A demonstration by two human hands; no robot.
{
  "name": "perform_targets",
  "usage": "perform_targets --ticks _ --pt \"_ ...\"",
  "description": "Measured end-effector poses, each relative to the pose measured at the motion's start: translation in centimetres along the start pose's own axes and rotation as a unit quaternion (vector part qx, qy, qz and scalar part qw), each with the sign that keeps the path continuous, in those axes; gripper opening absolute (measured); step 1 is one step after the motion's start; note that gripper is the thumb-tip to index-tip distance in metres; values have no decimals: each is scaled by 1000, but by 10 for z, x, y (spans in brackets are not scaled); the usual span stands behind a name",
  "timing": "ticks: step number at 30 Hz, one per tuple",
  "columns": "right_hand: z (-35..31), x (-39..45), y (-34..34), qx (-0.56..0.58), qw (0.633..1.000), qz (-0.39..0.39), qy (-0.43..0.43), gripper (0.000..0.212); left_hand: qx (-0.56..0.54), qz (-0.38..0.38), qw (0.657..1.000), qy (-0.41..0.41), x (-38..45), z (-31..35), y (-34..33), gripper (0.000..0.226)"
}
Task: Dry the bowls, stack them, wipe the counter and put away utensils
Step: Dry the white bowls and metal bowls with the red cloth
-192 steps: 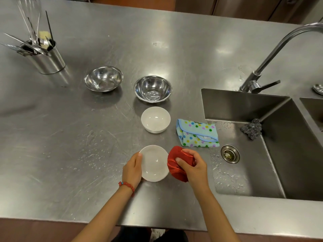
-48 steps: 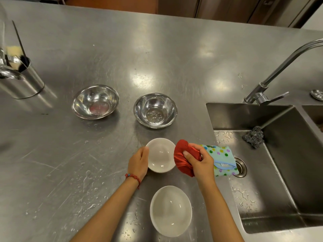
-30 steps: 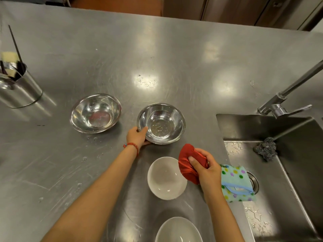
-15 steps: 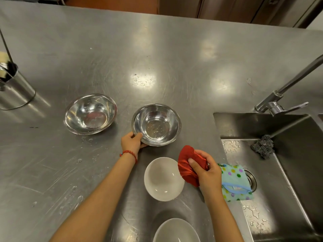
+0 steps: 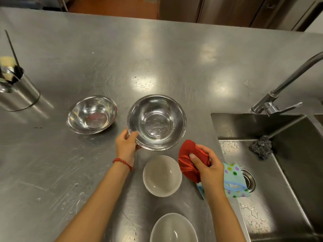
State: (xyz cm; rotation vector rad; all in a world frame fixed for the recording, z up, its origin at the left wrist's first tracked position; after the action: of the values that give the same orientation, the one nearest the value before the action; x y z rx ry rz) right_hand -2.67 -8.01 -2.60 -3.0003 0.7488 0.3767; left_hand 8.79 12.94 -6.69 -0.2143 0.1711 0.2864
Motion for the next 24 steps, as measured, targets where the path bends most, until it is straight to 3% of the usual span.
perform_targets --ticks 3,9,13,18,21,24 --pt "-16 -6 -1 9 1000 -11 25 32 -3 -13 1000 6 -16 3 4 15" --pt "-36 -17 -3 -2 997 -21 69 33 53 -46 998 -8 -56 6 10 30" --pt "-39 -19 -11 -72 992 -23 98 37 91 -71 992 -43 -83 10 11 25" --pt "-26 -16 -27 -225 969 6 104 26 93 -59 991 -80 -109 14 9 22" --pt "-20 -20 -32 -232 968 24 88 25 92 -69 988 -100 -121 15 6 24" --pt "-18 -32 -46 -230 969 -41 79 25 70 -78 991 -86 -132 15 1 24"
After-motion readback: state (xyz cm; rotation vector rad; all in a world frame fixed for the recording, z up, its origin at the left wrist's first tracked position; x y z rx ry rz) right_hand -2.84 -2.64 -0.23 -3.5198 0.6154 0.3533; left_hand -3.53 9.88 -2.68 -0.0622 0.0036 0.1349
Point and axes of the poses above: each hand's wrist, its own x-axis towards the middle knuckle, its own y-axis out of the back of the hand, z = x × y, the point moved 3 cm from there along x, towards the middle knuckle, and after that the axes turned 8 degrees about -y, right-handed, at the moved point
